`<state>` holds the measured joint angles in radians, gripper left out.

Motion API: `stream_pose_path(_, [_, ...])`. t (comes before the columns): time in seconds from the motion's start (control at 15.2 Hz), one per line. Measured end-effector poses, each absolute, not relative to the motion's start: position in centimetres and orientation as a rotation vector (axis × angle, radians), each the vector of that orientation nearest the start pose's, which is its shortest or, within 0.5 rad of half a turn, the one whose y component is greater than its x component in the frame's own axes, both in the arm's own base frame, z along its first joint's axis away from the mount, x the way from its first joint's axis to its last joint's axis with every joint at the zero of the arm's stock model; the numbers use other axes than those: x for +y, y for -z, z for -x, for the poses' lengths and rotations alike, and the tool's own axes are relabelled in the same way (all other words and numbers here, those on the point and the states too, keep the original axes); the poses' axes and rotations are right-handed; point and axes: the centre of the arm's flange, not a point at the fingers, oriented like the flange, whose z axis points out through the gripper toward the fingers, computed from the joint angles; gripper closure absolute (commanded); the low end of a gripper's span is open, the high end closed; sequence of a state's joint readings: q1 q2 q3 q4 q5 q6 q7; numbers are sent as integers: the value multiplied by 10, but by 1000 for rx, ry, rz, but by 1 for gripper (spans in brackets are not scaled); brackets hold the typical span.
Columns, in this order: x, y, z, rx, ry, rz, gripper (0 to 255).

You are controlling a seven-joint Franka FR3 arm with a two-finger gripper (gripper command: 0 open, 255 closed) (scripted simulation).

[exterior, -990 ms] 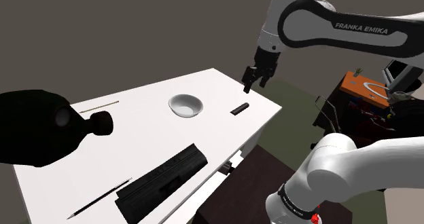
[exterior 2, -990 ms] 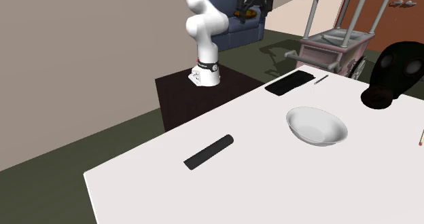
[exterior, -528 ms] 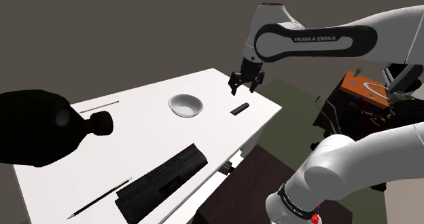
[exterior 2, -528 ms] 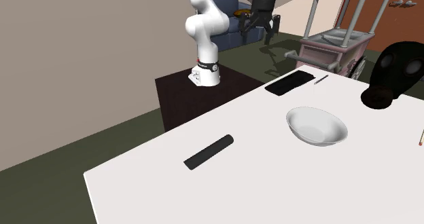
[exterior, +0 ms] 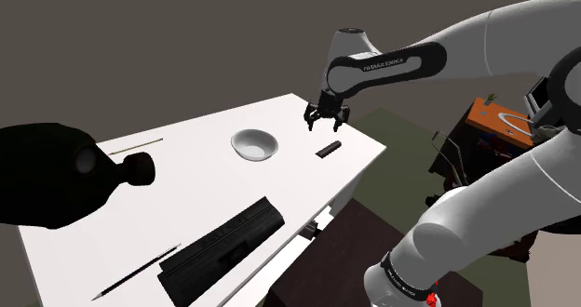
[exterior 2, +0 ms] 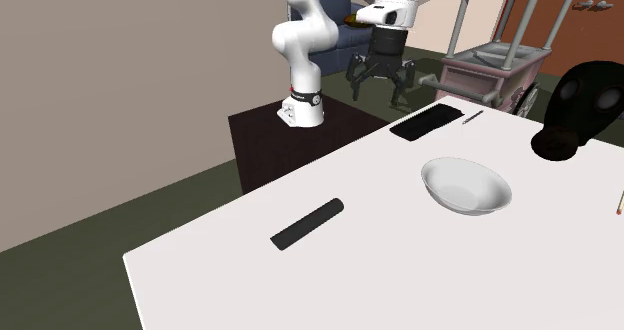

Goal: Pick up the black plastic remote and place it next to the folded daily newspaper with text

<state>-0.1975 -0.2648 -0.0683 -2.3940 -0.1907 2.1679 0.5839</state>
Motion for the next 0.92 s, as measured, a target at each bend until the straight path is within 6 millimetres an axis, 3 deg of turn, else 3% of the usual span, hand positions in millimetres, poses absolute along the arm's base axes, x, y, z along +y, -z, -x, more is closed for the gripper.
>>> stream_pose_path(0.53, [-201,-357,-477,1628,147,2862,0])
stream_pose_path(0.92, [-261,-309,-487,1939,180,2675,0])
